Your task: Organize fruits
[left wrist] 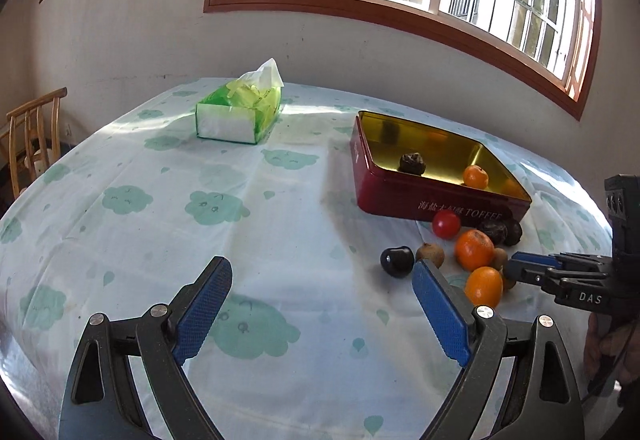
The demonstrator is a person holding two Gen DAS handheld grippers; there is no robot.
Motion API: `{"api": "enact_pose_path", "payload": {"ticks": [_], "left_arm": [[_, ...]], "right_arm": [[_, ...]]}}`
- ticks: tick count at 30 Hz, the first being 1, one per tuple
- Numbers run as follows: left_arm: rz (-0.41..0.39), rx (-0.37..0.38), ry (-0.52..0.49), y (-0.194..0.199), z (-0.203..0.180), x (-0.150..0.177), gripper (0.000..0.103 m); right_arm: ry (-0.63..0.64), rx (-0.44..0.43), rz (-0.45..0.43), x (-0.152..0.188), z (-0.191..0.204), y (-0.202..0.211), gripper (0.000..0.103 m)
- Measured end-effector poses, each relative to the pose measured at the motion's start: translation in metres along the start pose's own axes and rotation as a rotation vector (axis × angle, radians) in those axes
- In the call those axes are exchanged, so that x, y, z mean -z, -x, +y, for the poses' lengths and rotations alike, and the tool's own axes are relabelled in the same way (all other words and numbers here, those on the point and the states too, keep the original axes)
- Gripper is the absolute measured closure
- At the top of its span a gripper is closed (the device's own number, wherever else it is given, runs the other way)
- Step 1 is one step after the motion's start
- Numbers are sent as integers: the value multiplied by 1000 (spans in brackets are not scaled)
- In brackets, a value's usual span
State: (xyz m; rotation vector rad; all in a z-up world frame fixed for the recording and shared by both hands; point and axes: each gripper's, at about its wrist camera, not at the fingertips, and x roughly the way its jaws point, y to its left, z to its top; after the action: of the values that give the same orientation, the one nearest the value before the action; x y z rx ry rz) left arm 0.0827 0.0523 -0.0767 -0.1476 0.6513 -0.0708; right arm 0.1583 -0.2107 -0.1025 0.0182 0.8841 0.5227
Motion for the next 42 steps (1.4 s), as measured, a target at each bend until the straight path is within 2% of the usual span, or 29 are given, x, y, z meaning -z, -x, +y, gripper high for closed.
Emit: {"api": "enact_pose_path", "payload": {"ticks": [3, 6, 10, 12, 14, 16, 18, 19, 23, 29, 31, 33, 34, 36, 38, 42], "left_arm": [[10, 7, -11, -1, -2, 3, 12], [15, 36, -24, -3, -5, 1, 12], [15, 79, -116, -9, -17, -8, 11], [41, 110, -180, -17, -24, -14, 12], [26, 141, -254, -24, -32, -19, 12], [51, 167, -330, -36, -36, -22, 16], [100, 243, -370, -47, -37, -25, 26], [117, 262, -387, -51, -38, -26, 27], [173, 296, -463, -66, -42, -28, 40], [226, 317, -550, -85, -51, -26, 40], [242, 337, -555, -90, -53, -25, 43], [278, 369, -538, -95, -53, -25, 63], [279, 360, -521, -95, -52, -25, 75], [274, 332, -484, -92, -52, -23, 75], [262, 267, -431, -87, -50, -20, 75], [179, 149, -229, -62, -40, -16, 75]], "right_arm": [[69, 78, 30, 4, 11, -14, 78], [45, 104, 14, 11, 4, -12, 80], [-75, 166, -30, 17, -30, 6, 80], [-166, 164, -37, 18, -49, 8, 80], [-204, 132, -42, 18, -58, 6, 79], [-189, 149, -37, 17, -54, 3, 79], [-177, 162, -33, 17, -50, 3, 79], [-177, 160, -32, 16, -51, 4, 79], [-183, 153, -33, 17, -52, 11, 79], [-177, 160, -34, 20, -53, 15, 79], [-172, 165, -33, 21, -53, 15, 79], [-168, 171, -32, 20, -52, 14, 79], [-166, 173, -32, 20, -51, 14, 79], [-161, 179, -30, 19, -50, 14, 79], [-152, 189, -28, 19, -48, 13, 79], [-145, 196, -26, 18, -47, 12, 78]]}}
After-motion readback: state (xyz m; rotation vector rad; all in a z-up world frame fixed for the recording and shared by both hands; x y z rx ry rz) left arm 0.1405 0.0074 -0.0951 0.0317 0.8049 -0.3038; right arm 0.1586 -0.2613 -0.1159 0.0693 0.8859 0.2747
